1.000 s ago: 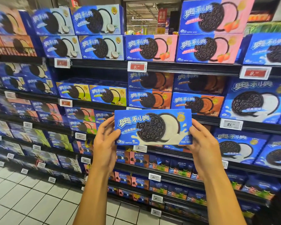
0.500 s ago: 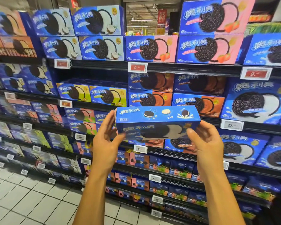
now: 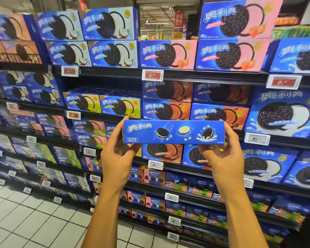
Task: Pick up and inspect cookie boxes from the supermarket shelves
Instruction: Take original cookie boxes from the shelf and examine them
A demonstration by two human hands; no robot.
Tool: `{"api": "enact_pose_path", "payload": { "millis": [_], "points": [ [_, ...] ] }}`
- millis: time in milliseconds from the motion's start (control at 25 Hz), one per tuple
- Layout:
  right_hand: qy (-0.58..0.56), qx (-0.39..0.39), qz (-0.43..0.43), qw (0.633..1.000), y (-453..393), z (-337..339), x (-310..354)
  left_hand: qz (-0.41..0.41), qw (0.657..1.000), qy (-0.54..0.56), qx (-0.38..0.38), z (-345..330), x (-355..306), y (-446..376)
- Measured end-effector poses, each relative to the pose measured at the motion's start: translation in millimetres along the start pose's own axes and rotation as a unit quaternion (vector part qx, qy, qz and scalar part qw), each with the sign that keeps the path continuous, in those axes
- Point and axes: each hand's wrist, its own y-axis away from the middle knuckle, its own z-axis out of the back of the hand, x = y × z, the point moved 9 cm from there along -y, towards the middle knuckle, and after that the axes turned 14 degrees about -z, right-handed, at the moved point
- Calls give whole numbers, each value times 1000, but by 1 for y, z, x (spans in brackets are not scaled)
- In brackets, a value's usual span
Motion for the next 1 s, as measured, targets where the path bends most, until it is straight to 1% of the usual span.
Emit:
{"api": "enact_pose_path", "payload": {
  "millis": [360,440,560,720,920,1000],
  "points": [
    [5,24,-8,1000,-2,-1,-5,2,1000,-9,-11,7,7,-2],
    [37,39,-26,998,-5,0,-12,9,1000,-20,-7,10,9,-4],
    [82,60,-49,994,-11,4,-22,52,997,-49,4,17,21,-2],
    [85,77,-76,991,-12,3,-23,109,991,-72,24,18,33,1],
    [26,55,-110,992,-10,0,-28,175,983,-32,41,9,43,3],
    [0,61,-140,988,-11,-1,-36,196,979,-30,51,7,50,5]
  ]
}}
